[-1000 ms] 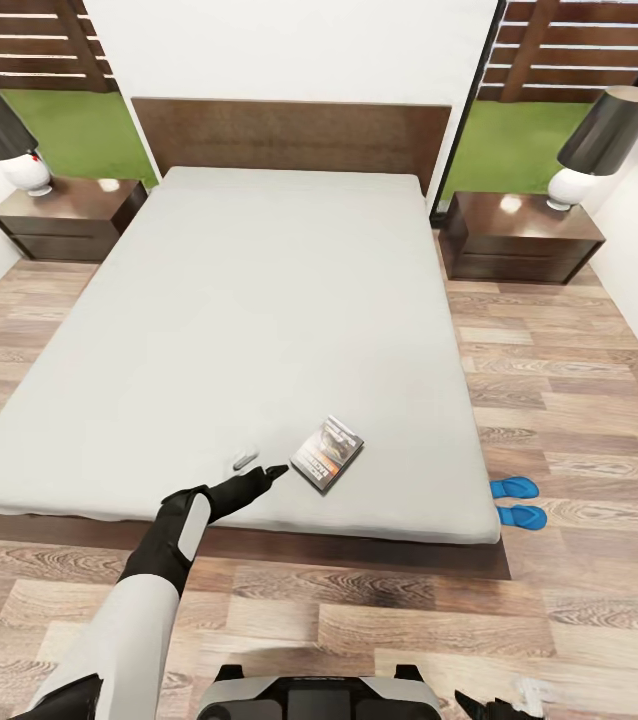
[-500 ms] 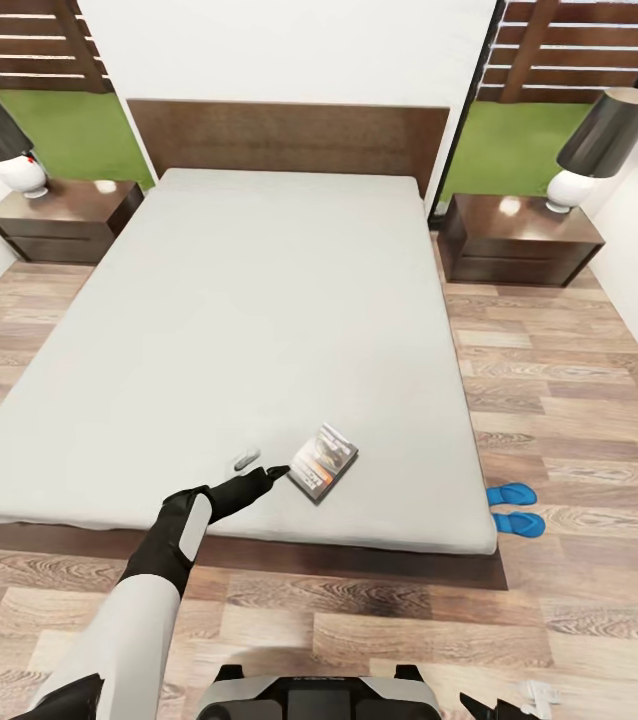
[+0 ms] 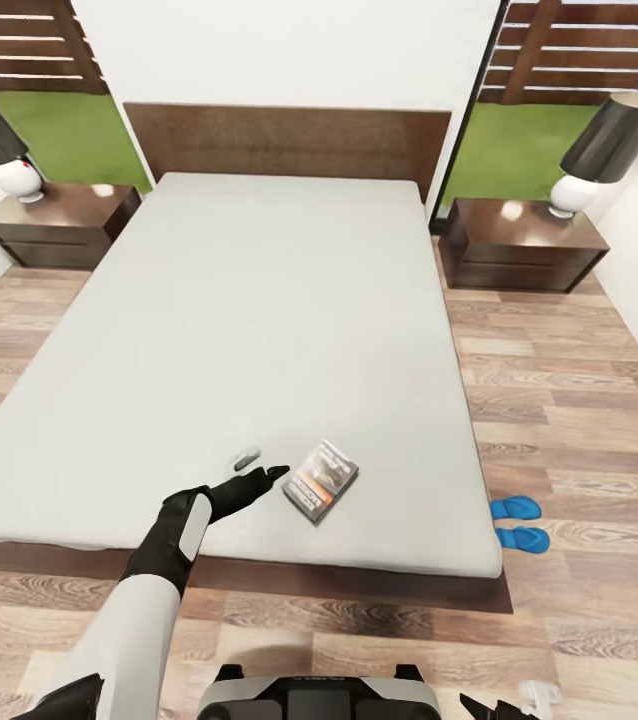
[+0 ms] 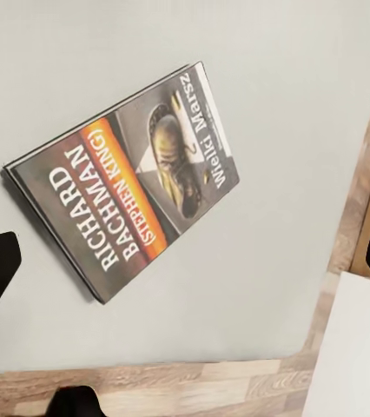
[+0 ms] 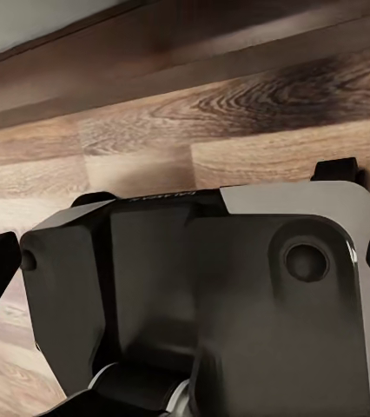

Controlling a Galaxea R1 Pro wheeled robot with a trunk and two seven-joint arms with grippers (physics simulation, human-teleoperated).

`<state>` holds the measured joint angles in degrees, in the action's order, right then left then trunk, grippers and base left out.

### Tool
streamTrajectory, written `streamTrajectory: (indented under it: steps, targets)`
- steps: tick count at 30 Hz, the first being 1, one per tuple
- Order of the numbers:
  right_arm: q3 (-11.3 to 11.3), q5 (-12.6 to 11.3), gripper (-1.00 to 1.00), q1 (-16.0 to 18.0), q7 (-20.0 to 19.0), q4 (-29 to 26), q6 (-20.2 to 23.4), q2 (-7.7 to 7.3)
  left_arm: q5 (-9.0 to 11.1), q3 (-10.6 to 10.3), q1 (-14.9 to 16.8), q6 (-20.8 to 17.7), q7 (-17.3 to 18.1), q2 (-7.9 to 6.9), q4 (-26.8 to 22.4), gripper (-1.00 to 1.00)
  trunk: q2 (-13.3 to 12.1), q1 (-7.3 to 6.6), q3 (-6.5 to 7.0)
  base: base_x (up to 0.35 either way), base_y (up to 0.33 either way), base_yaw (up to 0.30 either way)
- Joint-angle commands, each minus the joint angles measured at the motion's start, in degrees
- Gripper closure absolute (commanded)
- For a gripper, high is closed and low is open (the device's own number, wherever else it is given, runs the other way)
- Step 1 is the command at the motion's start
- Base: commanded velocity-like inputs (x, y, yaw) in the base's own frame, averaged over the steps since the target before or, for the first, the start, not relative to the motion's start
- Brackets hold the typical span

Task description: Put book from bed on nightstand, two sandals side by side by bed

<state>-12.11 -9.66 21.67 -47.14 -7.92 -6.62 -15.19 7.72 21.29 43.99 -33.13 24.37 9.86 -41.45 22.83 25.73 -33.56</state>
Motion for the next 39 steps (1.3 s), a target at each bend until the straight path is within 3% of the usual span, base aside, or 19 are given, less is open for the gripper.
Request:
streamTrajectory:
  steps: [1,20,39]
  targets:
    - [0.0,-0.2,-1.00,0.0,-0.2,0.1,-0.1,-0.02,0.2,0.3,0.0,-0.4,0.2,0.07,0.0,-1.00,0.1,0.05,-0.07,0.142,0.000,0.000]
    - [0.0,-0.2,-1.00,0.0,-0.2,0.2,-0.2,0.09,0.2,0.3,0.0,-0.4,0.2,0.07,0.0,-1.00,0.1,0.05,-0.07,0.098,-0.061,0.000]
    - [0.0,-0.2,-1.00,0.0,-0.2,0.2,-0.2,0.16,0.2,0.3,0.0,-0.4,0.2,0.07,0.0,-1.00,0.1,0.05,-0.07,0.008,-0.007,0.000]
